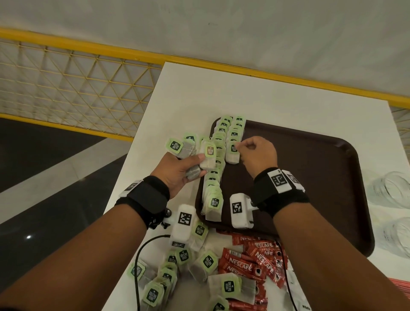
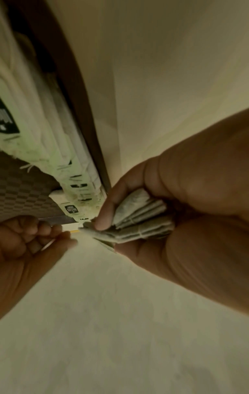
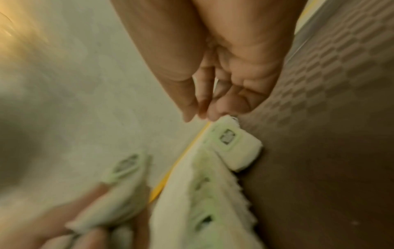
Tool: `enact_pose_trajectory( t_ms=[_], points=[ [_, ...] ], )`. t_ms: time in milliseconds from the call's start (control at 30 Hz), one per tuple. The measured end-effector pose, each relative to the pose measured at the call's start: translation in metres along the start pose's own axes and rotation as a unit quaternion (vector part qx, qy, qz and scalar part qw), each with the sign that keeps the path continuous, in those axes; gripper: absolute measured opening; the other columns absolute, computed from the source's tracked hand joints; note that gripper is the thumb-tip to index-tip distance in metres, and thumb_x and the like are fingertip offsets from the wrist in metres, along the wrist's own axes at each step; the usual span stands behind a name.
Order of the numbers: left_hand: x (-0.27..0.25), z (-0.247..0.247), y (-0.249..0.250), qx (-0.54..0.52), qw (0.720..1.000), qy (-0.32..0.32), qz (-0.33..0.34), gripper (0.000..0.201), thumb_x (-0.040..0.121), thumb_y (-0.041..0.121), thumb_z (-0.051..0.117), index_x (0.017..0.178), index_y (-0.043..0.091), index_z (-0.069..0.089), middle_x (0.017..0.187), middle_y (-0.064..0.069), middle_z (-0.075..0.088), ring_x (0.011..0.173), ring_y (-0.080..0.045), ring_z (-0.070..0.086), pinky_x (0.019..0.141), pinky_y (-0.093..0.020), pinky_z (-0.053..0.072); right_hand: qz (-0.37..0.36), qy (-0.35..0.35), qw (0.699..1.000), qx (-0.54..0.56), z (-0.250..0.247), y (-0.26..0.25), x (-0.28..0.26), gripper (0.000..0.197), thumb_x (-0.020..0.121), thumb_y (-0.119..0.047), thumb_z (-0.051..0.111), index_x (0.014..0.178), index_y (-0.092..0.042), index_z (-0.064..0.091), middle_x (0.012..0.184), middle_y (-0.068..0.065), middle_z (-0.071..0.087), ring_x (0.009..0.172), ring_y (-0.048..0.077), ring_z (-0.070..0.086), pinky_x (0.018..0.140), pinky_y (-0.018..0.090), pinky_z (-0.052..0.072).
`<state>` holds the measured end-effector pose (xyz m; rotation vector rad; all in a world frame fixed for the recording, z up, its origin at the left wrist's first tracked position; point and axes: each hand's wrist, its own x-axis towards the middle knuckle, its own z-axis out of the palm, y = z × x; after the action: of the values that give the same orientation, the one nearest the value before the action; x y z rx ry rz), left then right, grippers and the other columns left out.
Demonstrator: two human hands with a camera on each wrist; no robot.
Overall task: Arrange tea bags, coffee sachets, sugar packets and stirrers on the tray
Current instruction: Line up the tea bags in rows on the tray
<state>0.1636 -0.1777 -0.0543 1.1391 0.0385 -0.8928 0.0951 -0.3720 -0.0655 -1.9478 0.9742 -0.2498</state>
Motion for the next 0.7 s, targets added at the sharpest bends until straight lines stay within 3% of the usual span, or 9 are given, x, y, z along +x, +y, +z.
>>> enact_pose_trajectory(
  t_ms=[133,200,433,700],
  points=[
    [0.001,0.0,0.0,0.009,1.0,-0.007,0.003,0.034,0.089,0.003,0.064,0.122,0.009,0.062,0.114,-0.012,0.072,0.098,-0.024,0.071,0.068,-0.028,0.059,0.02,-0.189,0.975,0.114,0.0,-0.024,-0.027,0.022,0.083,-0.031,0.076,0.089,-0.011,0.069,0.089,0.012,0.071,0.072,0.014,0.063,0.061,0.022,0.053],
    [0.001,0.002,-0.002,0.018,1.0,-0.013,0.001,0.038,0.089,0.004,0.064,0.127,0.006,0.059,0.117,-0.013,0.07,0.101,-0.026,0.07,0.072,-0.029,0.059,0.033,-0.216,0.966,0.135,0.004,-0.025,-0.033,0.023,0.083,-0.019,0.076,0.096,-0.004,0.066,0.088,0.015,0.069,0.072,0.013,0.063,0.056,0.018,0.05],
    [0.001,0.001,-0.002,0.01,1.0,-0.01,0.004,0.04,0.09,0.005,0.063,0.129,0.005,0.057,0.114,-0.009,0.072,0.095,-0.02,0.072,0.072,-0.029,0.06,0.063,-0.172,0.964,0.192,0.0,-0.008,-0.031,0.008,0.086,-0.008,0.071,0.09,-0.008,0.064,0.079,0.008,0.067,0.065,0.013,0.061,0.057,0.021,0.049],
    [-0.001,-0.003,-0.001,-0.007,1.0,0.006,-0.005,0.04,0.09,0.002,0.062,0.13,0.007,0.056,0.116,-0.01,0.071,0.1,-0.023,0.071,0.069,-0.028,0.058,0.09,-0.107,0.987,0.074,-0.012,0.017,-0.011,0.01,0.089,-0.013,0.068,0.098,-0.009,0.064,0.077,0.004,0.066,0.061,0.009,0.058,0.055,0.021,0.048]
  ],
)
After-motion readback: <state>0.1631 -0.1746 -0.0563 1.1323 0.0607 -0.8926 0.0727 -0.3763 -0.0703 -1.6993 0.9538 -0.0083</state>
